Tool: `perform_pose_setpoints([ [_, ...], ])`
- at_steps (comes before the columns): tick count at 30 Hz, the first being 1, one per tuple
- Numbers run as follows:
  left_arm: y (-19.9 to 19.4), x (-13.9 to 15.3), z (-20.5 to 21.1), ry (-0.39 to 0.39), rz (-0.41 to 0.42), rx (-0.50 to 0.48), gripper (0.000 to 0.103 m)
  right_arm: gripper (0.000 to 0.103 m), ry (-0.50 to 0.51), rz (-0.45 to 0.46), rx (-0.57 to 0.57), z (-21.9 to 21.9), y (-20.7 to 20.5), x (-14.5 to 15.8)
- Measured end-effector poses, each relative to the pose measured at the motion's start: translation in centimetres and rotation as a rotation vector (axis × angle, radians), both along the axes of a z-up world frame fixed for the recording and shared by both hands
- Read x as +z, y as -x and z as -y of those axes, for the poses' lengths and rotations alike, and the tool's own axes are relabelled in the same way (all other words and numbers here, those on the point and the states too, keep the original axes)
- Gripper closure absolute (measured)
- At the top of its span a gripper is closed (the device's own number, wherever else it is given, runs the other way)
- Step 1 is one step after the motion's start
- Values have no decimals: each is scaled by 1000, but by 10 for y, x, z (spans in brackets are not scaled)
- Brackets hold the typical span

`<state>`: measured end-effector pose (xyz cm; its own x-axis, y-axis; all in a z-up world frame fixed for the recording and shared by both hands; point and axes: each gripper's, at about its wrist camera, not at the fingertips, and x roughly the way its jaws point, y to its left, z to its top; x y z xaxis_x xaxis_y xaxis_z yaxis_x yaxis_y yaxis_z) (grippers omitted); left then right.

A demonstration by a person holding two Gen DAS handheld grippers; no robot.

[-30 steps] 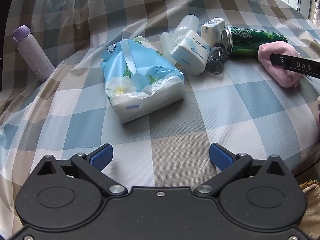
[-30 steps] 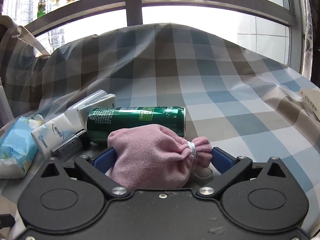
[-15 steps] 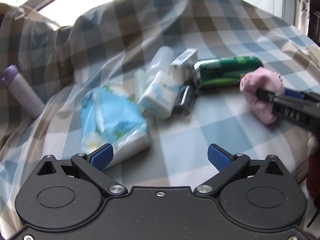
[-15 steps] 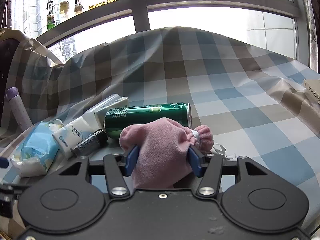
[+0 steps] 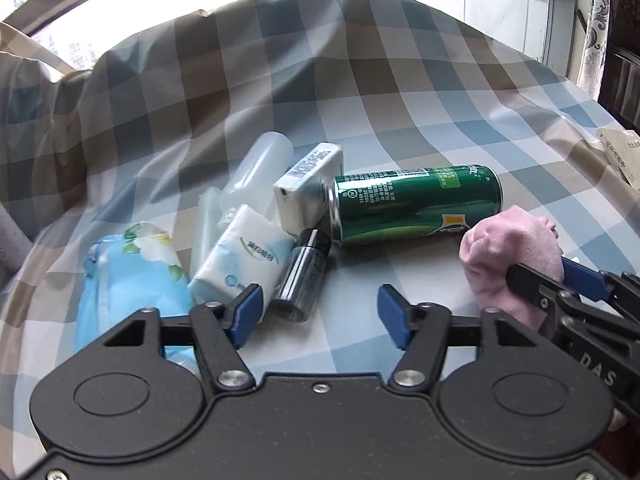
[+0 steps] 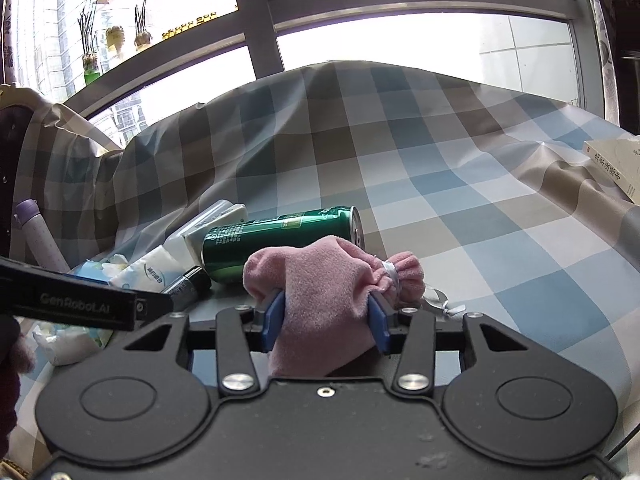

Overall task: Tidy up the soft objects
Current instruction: 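Close the left gripper on the white tissue pack while the right gripper holds the pouch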

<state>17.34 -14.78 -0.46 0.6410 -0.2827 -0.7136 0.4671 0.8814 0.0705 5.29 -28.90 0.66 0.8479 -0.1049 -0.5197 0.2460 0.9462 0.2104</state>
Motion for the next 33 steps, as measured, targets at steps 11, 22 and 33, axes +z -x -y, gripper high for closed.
perform_pose_setpoints([
  [11, -17, -18, 14, -39, -9, -38, 64, 56, -12, -3, -5, 2, -1, -2],
  [22, -3, -20, 4, -50, 1, -110, 44, 52, -33, -6, -11, 5, -2, -3],
  [33, -10, -5, -11, 42, -19, -122, 35, 48, -54, -10, -14, 8, -2, -4],
])
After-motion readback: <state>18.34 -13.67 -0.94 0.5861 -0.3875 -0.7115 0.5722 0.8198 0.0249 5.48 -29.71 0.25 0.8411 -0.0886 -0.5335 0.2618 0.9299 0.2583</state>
